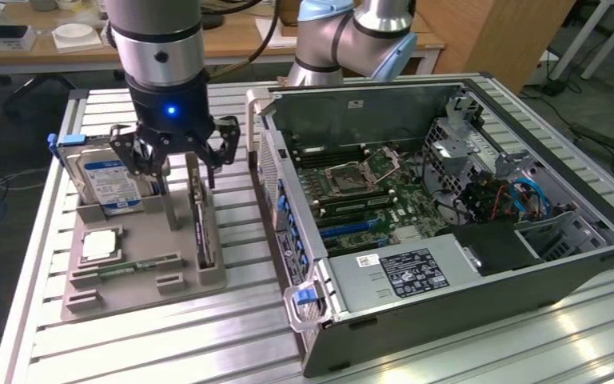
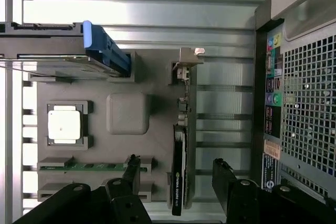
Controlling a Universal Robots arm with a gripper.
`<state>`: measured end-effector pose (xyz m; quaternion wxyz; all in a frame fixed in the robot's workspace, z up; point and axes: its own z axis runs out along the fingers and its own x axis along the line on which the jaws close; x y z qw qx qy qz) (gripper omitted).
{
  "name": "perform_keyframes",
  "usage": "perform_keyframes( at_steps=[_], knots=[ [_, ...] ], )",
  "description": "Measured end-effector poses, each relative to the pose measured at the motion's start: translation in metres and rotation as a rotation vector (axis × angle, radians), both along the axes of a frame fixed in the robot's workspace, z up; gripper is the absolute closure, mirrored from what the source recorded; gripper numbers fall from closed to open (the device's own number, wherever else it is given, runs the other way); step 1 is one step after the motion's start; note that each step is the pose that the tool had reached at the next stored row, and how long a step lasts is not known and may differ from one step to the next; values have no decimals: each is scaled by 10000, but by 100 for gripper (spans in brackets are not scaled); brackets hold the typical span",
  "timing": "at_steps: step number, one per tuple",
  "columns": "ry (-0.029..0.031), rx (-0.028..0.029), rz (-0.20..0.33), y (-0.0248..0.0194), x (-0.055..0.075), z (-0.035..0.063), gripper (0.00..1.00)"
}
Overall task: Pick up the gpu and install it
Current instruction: 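Pick up the gpu and move the gpu toward the slot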
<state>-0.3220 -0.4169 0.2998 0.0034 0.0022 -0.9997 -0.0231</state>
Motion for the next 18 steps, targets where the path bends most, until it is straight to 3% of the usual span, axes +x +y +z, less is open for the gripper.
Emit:
perform_keyframes(
  at_steps=[7,12,13,18],
  knots=[
    [-1,0,0,-1,2,-128,34],
    [0,-1,2,-24,8,-219,34],
    [0,0,21,-75,25,-356,34],
    [2,-1,42,-77,43,-473,34]
  ],
)
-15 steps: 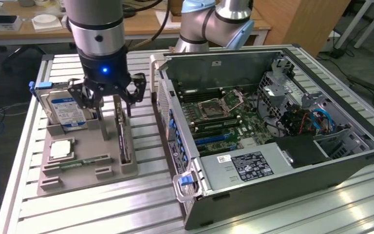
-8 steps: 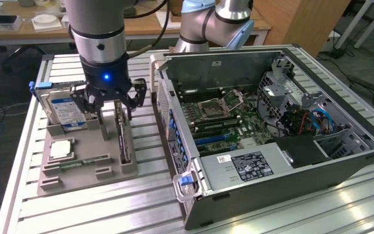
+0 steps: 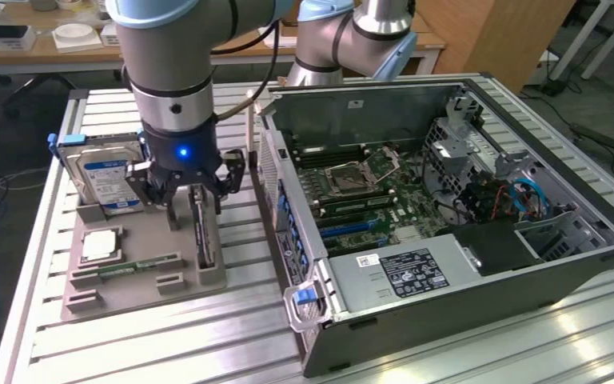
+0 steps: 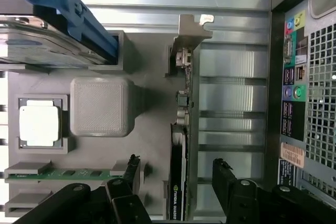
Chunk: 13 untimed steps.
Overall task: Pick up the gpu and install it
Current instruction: 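Pick up the gpu and move the gpu toward the slot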
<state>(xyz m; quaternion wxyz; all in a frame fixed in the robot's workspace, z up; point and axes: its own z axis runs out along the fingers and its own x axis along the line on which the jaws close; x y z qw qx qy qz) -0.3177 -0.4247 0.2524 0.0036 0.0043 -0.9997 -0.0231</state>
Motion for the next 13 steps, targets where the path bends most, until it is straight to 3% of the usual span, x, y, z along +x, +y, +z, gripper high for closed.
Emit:
perform_keyframes(
  at_steps=[6,13],
  knots=[
    [-1,1,2,0,1,-93,34],
    [-2,2,2,0,1,-99,34]
  ],
)
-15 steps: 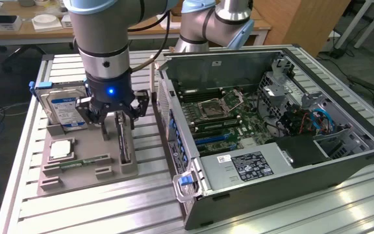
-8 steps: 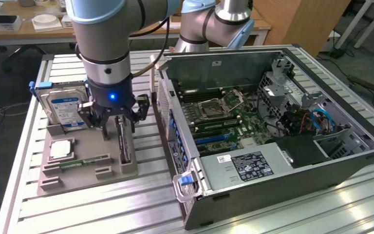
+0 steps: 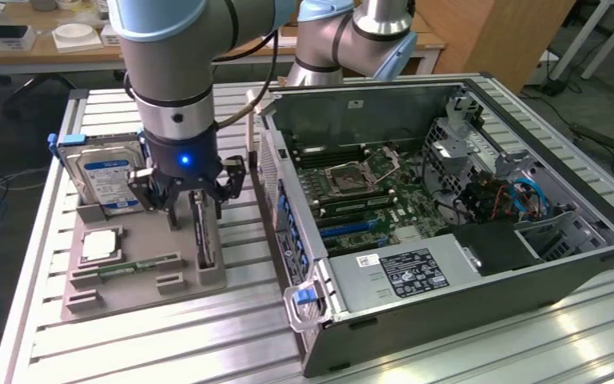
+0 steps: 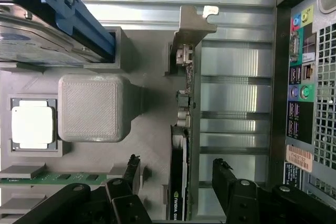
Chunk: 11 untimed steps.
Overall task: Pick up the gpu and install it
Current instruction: 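Pick up the gpu and move the gpu toward the slot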
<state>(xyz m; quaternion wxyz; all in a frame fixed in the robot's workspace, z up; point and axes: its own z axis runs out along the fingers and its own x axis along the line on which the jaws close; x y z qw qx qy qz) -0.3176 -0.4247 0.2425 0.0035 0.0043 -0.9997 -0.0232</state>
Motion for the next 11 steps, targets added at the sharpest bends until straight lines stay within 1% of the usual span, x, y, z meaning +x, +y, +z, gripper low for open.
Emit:
perform_keyframes(
  at_steps=[8,11],
  knots=[
    [2,-1,0,0,0,-130,34],
    [3,-3,0,-1,0,-157,34]
  ],
)
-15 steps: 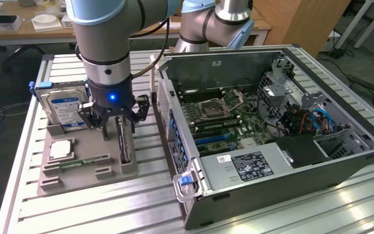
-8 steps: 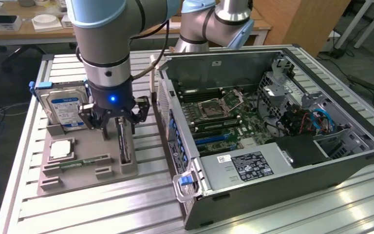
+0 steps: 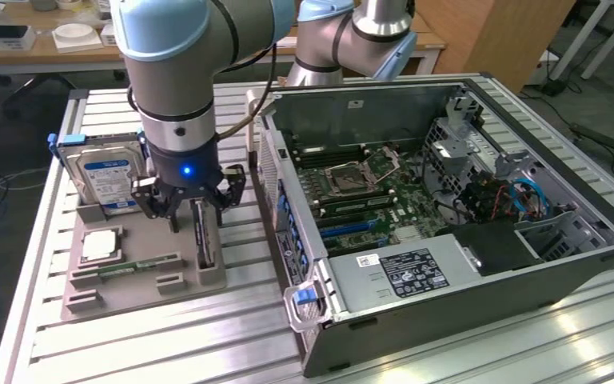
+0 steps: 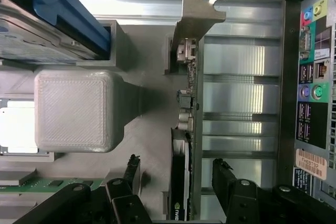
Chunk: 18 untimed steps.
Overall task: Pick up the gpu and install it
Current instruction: 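Pick up the gpu and move the gpu toward the slot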
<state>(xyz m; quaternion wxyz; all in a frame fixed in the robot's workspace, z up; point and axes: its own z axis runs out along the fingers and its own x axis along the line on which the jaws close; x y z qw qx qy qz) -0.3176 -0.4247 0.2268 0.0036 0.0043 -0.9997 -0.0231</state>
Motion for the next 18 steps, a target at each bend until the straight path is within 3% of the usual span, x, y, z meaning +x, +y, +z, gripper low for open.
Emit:
perform_keyframes(
  at_steps=[9,11,13,18],
  knots=[
    [0,0,0,0,0,-3,35],
    [0,1,0,0,0,-4,48],
    [-1,0,0,0,0,-5,54],
    [-1,1,0,0,0,-10,60]
  ],
)
